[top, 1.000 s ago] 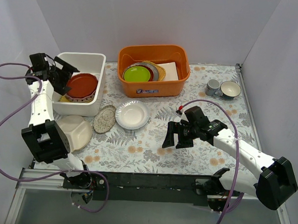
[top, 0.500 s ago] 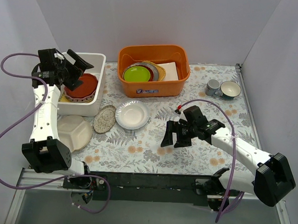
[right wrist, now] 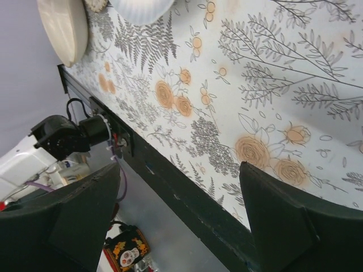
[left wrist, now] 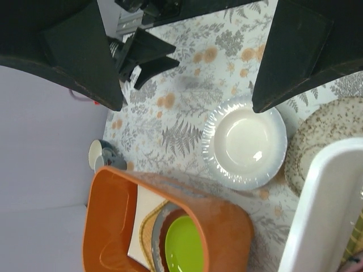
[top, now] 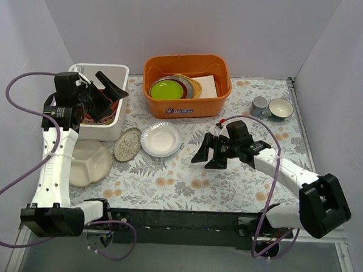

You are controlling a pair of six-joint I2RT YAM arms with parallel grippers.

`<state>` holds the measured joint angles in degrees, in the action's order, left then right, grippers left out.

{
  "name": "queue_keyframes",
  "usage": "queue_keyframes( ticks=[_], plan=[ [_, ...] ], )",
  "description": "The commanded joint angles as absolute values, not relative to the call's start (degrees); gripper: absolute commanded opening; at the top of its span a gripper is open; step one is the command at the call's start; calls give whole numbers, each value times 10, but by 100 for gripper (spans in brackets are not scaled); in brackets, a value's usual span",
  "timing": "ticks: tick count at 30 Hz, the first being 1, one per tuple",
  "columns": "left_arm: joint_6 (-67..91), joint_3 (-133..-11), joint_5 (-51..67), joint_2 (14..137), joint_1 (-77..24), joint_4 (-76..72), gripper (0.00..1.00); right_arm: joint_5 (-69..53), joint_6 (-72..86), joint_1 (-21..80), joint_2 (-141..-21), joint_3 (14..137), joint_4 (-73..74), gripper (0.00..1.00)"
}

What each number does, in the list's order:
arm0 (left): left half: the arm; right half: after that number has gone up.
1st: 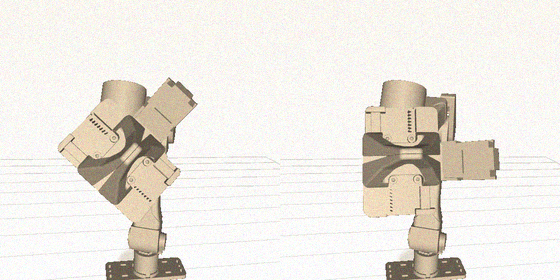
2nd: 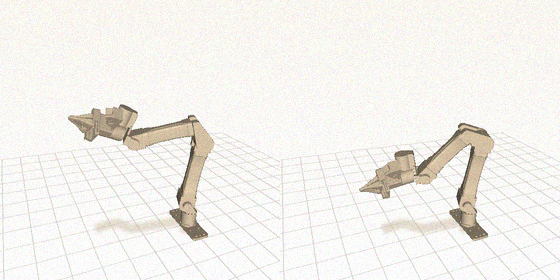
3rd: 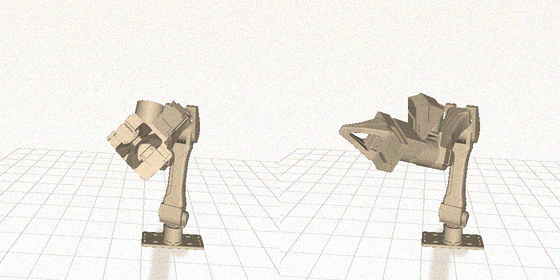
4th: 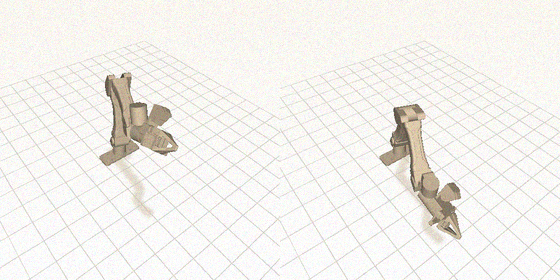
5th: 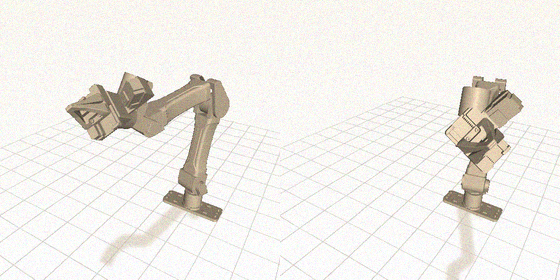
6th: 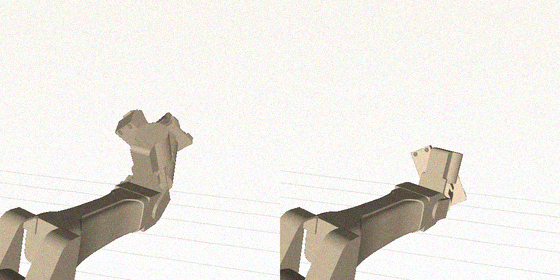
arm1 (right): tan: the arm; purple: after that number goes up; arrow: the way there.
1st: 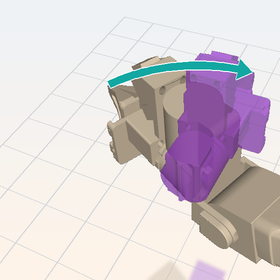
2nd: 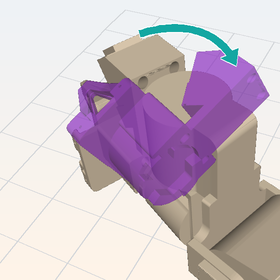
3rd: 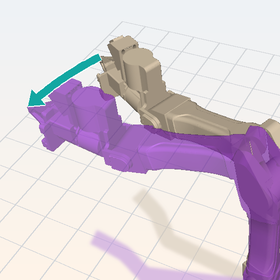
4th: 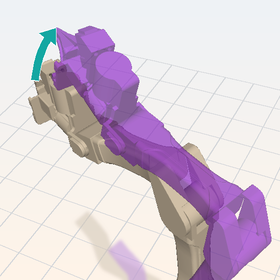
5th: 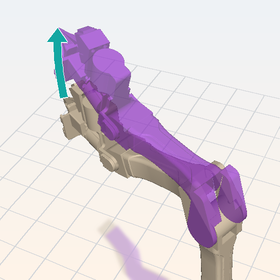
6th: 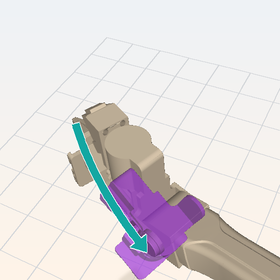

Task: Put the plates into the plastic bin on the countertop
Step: Pick up the plate at the center of the board.

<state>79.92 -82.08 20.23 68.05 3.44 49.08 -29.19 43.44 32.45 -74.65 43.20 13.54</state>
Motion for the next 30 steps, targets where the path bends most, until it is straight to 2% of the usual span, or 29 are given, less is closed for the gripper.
queue_keyframes(
  ticks=[1, 6, 15, 20, 30],
  plan=[
    [788, -784, 179, 655, -14, 497, 98, -337, 484, 321, -769, 422, 50, 92],
    [769, -782, 128, 657, -80, 518, 98, -363, 527, 319, -801, 417, -19, 91],
    [794, -772, 19, 661, -187, 558, 98, -354, 565, 319, -853, 423, -57, 91],
    [811, -780, -54, 677, -261, 570, 98, -347, 611, 319, -860, 376, -187, 91],
    [874, -803, -142, 742, -405, 597, 98, -308, 642, 319, -927, 376, -317, 89]
  ],
)
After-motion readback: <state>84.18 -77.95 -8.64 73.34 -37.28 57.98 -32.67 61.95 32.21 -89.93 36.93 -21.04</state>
